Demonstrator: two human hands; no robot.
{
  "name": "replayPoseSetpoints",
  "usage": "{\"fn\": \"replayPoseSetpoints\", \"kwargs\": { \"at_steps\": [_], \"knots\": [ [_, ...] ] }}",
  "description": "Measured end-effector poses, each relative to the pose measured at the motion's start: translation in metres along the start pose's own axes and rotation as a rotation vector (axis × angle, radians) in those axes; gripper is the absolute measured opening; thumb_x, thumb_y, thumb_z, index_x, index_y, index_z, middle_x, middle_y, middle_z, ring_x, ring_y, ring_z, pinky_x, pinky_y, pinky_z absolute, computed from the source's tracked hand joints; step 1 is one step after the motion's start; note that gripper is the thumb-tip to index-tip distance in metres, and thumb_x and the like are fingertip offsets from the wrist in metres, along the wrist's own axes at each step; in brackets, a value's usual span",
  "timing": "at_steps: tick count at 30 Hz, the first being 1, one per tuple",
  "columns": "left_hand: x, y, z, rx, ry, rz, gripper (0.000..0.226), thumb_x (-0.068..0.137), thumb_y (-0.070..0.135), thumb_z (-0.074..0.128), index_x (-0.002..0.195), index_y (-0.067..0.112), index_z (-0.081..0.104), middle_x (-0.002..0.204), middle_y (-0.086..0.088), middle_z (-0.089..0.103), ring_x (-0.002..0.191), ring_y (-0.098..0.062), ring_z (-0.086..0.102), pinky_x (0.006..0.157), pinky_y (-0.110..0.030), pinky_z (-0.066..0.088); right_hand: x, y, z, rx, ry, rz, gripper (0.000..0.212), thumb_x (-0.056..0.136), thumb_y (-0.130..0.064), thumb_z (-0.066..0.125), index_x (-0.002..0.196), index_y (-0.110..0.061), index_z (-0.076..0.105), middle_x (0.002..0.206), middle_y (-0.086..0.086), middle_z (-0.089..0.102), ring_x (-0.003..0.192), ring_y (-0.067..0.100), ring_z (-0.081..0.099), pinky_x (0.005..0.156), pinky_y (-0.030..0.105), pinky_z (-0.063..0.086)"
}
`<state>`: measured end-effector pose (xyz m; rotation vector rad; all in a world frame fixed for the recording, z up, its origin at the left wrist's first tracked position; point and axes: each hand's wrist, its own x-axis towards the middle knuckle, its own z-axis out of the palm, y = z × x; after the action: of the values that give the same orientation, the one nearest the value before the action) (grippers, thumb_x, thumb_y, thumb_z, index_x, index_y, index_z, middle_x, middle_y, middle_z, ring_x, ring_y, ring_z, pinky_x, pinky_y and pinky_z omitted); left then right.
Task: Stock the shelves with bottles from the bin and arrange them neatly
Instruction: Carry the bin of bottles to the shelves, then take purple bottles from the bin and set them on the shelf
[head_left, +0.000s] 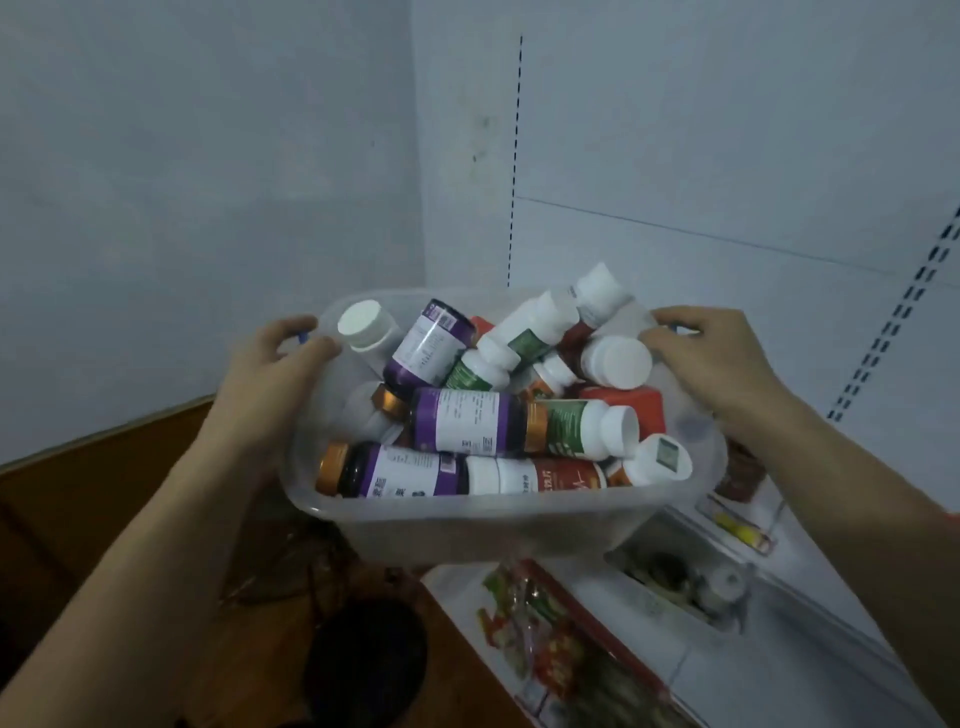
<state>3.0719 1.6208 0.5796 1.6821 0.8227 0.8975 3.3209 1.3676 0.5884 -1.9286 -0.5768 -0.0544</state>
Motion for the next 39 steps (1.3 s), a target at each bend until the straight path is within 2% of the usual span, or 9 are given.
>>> {"fn": "replayPoseSetpoints", "kwargs": {
  "at_steps": [4,9,13,16,22,25,30,34,39],
  "knots": [
    [0.097,0.019,0.021,0.012,0.062,0.078,0.043,0.093,0.026,0.063,0.135,0.021,0.058,0.126,-0.006,0.057,0.088,-0.006,0.055,0.068,-0.022,0.042,0.100,-0.023,0.034,-0.025,-0.012,-0.015,0.015,0.084,-0.026,0.067,0.073,-0.035,0.072,0.086,-0.019,0.070,0.079,0.010,0.064,0.073,0.028,0.052],
    [0.191,0.014,0.053,-0.020,0.104,0.091,0.043,0.094,0.026,0.062,0.135,0.017,0.058,0.123,-0.004,0.056,0.087,-0.004,0.053,0.067,-0.023,0.042,0.214,-0.024,0.079,-0.011,-0.059,-0.046,0.010,0.083,-0.024,0.067,0.083,-0.025,0.077,0.084,-0.008,0.071,0.068,0.012,0.055,0.064,0.027,0.043],
    [0.243,-0.001,0.087,-0.057,0.150,0.046,0.043,0.093,0.024,0.062,0.134,0.014,0.059,0.127,-0.009,0.059,0.099,-0.019,0.059,0.077,-0.029,0.047,0.295,-0.011,0.111,-0.018,-0.140,-0.017,0.011,0.083,-0.025,0.069,0.087,-0.020,0.078,0.084,0.003,0.069,0.062,0.015,0.049,0.058,0.028,0.040],
    [0.275,-0.021,0.121,-0.094,0.184,-0.033,0.045,0.095,0.021,0.058,0.140,0.013,0.053,0.130,-0.008,0.055,0.090,-0.011,0.055,0.068,-0.023,0.043,0.350,0.002,0.143,-0.147,-0.233,0.001,0.022,0.083,-0.032,0.068,0.092,-0.012,0.075,0.078,0.005,0.063,0.056,0.017,0.046,0.051,0.026,0.036],
    [0.301,-0.062,0.178,-0.202,0.233,-0.142,0.056,0.095,0.024,0.060,0.148,0.025,0.038,0.134,-0.003,0.046,0.117,-0.022,0.053,0.093,-0.039,0.049,0.429,0.030,0.198,-0.437,-0.459,0.030,0.040,0.088,-0.043,0.060,0.118,-0.016,0.064,0.107,0.008,0.066,0.087,0.025,0.062,0.069,0.034,0.052],
    [0.307,-0.074,0.195,-0.262,0.230,-0.191,0.063,0.092,0.026,0.064,0.149,0.029,0.036,0.137,-0.003,0.049,0.121,-0.024,0.056,0.102,-0.050,0.050,0.451,0.036,0.215,-0.511,-0.466,0.013,0.045,0.090,-0.048,0.058,0.122,-0.016,0.062,0.113,0.007,0.063,0.094,0.023,0.059,0.065,0.029,0.046],
    [0.311,-0.075,0.223,-0.260,0.258,-0.140,0.064,0.091,0.014,0.066,0.148,0.022,0.038,0.113,0.015,0.049,0.116,-0.013,0.052,0.098,-0.035,0.047,0.473,0.046,0.230,-0.597,-0.478,0.000,0.050,0.090,-0.052,0.056,0.121,-0.013,0.063,0.116,0.008,0.067,0.096,0.023,0.063,0.073,0.033,0.050],
    [0.321,-0.075,0.236,-0.242,0.257,-0.156,0.073,0.089,0.009,0.067,0.152,0.023,0.033,0.140,0.003,0.051,0.129,-0.019,0.051,0.109,-0.046,0.046,0.481,0.053,0.232,-0.638,-0.485,0.014,0.048,0.094,-0.046,0.054,0.127,-0.012,0.061,0.123,0.010,0.065,0.102,0.027,0.062,0.080,0.035,0.050],
    [0.320,-0.076,0.245,-0.262,0.341,-0.166,0.076,0.089,0.005,0.065,0.154,0.023,0.030,0.149,0.000,0.045,0.136,-0.018,0.046,0.112,-0.043,0.043,0.477,0.047,0.236,-0.733,-0.494,-0.042,0.046,0.102,-0.040,0.046,0.137,-0.012,0.056,0.132,0.012,0.061,0.110,0.028,0.058,0.085,0.034,0.045]
  ]
}}
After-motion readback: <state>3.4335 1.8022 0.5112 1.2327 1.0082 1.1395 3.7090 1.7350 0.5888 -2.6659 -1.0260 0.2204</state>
